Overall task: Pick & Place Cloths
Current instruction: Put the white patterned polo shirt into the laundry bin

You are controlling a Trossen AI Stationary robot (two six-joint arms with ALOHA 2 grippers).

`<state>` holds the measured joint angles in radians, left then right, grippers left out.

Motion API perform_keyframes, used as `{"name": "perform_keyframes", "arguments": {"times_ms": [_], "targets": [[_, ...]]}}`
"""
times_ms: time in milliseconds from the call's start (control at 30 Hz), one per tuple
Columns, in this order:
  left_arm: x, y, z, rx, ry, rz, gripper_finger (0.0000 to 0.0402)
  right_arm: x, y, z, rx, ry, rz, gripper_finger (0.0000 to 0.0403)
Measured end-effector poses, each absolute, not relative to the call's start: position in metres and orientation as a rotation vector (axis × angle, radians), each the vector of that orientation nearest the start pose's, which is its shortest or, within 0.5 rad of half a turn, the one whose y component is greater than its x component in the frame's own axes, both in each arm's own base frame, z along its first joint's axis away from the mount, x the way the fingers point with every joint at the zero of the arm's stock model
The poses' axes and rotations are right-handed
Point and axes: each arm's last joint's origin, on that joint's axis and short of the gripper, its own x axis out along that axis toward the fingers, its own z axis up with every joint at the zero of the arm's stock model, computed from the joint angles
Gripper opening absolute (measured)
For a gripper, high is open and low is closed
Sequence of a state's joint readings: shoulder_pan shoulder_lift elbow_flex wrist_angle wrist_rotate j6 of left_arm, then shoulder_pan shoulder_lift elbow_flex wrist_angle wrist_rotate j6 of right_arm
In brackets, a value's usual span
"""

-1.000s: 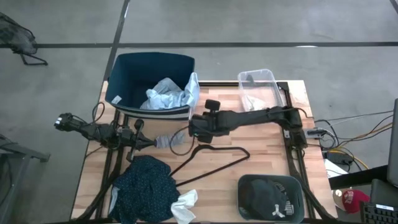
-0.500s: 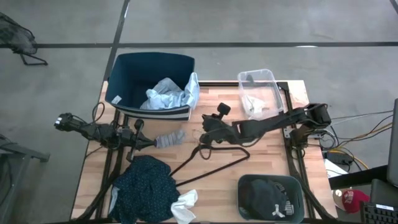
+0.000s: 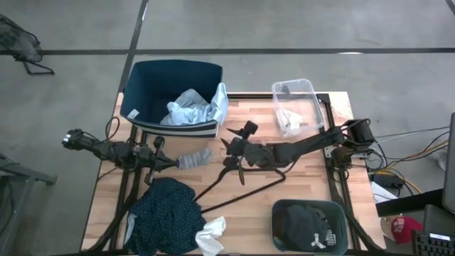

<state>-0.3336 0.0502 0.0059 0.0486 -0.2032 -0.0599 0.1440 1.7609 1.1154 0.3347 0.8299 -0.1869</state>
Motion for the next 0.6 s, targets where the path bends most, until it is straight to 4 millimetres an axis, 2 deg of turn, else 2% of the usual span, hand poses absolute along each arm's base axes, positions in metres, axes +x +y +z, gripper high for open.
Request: {"name": "perform_keyframes", "arguments": {"times_ms": [133,300,433,600], "targets": [[0.096,-0.027,0.166,-0.061,-0.001,-0.131,0.0010,0.391,0.029,0.240,-0.313,0.328,-0.676,0.0262],[0.096,-0.027,0.166,-0.061,0.001,-0.131,0.0010,0.402,0.020,0.239,-0.312,0.331,-0.705,0.0292],[0.097,-0.027,0.166,-0.060,0.004,-0.130,0.0010,0.405,0.014,0.237,-0.342,0.361,-0.752,0.0288],[0.097,-0.027,0.166,-0.059,0.007,-0.130,0.0010,0.403,0.007,0.239,-0.362,0.371,-0.828,0.0255]]}}
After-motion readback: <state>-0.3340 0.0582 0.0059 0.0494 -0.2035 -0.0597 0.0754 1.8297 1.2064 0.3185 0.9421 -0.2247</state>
